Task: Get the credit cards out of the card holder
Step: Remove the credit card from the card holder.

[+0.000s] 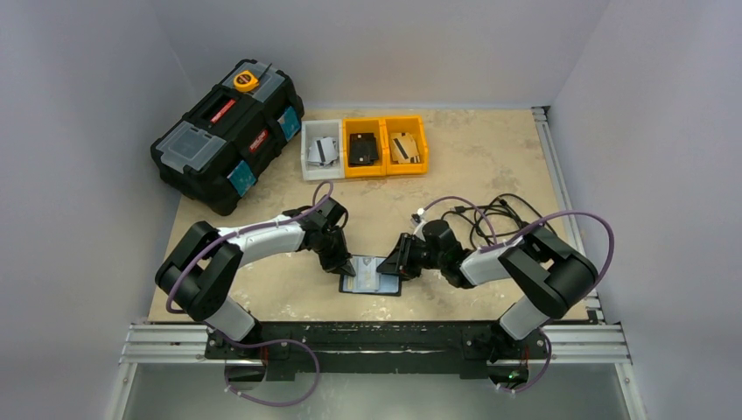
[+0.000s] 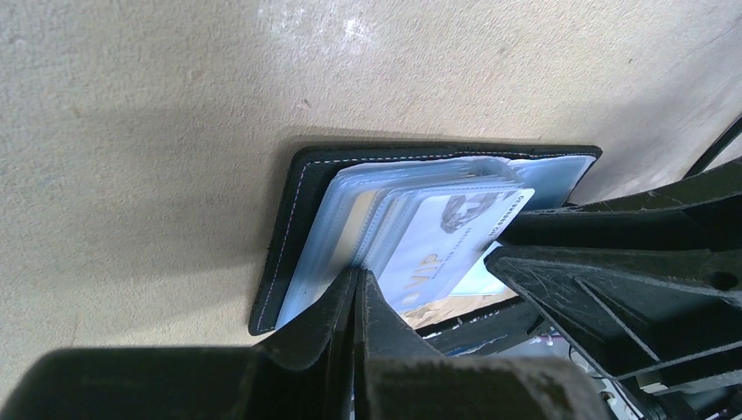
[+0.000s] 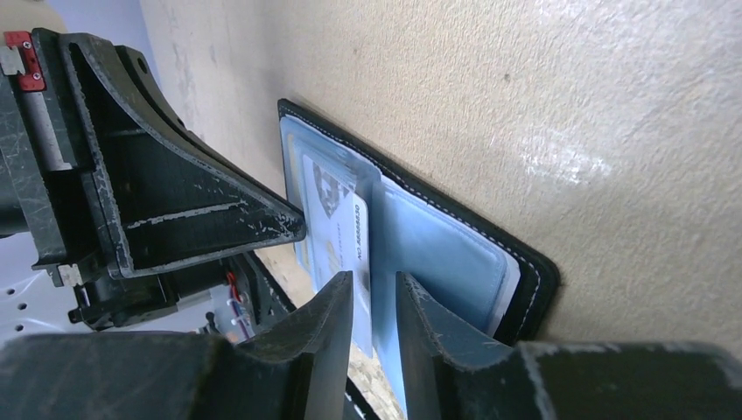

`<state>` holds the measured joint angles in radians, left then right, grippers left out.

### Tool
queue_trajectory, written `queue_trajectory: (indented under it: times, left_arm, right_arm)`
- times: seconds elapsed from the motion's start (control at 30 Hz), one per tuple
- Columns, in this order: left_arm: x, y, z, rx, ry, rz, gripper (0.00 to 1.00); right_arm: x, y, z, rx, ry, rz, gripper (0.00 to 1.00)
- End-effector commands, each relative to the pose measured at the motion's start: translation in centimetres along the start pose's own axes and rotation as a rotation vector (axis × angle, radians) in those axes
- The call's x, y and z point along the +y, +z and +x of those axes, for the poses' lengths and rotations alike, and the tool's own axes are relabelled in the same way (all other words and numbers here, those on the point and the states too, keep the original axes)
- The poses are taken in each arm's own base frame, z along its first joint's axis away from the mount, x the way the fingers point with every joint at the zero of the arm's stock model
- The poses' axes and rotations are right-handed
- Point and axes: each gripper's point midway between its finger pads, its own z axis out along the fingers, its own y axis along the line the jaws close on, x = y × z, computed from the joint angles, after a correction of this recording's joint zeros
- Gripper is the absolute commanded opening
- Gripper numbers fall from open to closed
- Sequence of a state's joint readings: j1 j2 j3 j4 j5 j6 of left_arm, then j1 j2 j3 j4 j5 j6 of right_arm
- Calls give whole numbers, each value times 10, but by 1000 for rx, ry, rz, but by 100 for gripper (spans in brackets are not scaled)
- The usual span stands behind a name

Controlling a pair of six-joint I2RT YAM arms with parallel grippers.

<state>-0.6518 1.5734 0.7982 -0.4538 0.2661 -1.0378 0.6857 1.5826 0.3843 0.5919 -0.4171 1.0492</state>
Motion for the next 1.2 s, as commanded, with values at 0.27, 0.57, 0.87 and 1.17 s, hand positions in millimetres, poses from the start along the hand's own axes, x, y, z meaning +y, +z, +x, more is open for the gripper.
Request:
queue_trajectory:
  times: [0.27,0.57,0.87,1.17]
  left_arm:
    - [50,16,-5,-53,3,-200,0]
    - [51,16,-4,-54,5,-206,0]
    - [52,14,-5,-57,4,-211,0]
    - [54,15,-4,-57,2,-212,0]
  right_arm:
    - [-1,7,-1,4,4,-27,18]
    - [4,5,-1,8,-7,-43,10]
    - [-2,0,1,5,-9,-6,0]
    - [-18,-8,0,-17,-6,61,0]
